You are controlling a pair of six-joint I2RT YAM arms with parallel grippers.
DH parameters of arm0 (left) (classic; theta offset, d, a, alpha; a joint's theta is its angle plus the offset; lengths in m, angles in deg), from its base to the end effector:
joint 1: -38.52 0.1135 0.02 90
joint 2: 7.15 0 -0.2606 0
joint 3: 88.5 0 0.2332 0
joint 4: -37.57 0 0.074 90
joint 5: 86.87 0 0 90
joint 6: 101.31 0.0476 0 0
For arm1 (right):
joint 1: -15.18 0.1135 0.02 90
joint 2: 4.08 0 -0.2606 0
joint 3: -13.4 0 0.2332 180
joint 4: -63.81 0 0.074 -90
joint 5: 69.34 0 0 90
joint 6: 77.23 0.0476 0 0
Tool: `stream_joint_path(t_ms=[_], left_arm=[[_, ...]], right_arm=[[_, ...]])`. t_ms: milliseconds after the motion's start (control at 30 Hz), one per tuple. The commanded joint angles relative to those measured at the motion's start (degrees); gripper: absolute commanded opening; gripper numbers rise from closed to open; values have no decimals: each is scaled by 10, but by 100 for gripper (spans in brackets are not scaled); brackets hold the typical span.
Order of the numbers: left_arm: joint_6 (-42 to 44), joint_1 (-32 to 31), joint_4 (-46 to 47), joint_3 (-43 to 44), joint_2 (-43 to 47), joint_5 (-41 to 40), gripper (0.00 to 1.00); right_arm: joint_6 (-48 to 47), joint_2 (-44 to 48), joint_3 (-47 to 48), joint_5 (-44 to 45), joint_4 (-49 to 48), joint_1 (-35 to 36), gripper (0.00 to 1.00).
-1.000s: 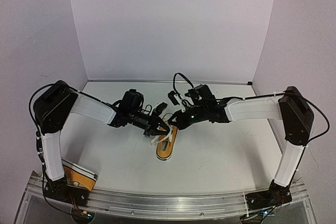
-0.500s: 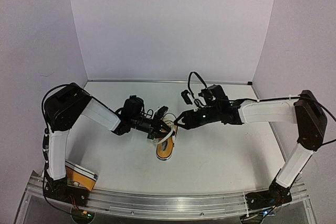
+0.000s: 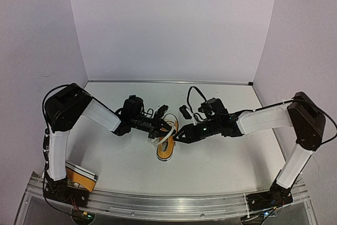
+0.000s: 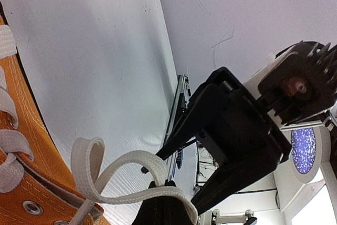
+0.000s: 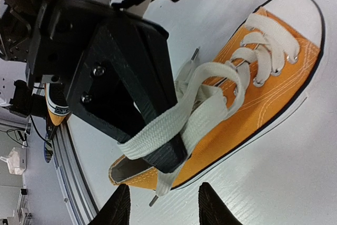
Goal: Tie the shoes
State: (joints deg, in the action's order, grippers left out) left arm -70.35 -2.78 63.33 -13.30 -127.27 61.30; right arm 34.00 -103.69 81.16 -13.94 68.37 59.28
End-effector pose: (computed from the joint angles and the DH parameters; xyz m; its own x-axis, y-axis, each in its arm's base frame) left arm 0.2810 -0.3007 0.1417 -0.9424 0.2259 -0.2468 0.2778 0.1171 -0.9535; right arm 0.2345 0.2648 0.1802 -0.7236 -0.2861 -0.6281 -0.6855 0.4041 0.6056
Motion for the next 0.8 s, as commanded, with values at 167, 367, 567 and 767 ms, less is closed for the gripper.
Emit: stream_joint_path(t_ms=[167, 367, 567, 767], left_arm=[[-2, 4, 28, -1, 16, -2, 0], [63, 8, -73, 9, 38, -23, 5], [258, 13, -374, 64, 114, -141, 26], [370, 20, -562, 104, 187, -270, 38]], right_arm=[[1, -47, 36, -8, -30, 8, 28], [2, -26, 28, 11, -27, 8, 0], [4, -1, 7, 33, -2, 8, 0], [5, 14, -15, 47, 10, 9, 0]])
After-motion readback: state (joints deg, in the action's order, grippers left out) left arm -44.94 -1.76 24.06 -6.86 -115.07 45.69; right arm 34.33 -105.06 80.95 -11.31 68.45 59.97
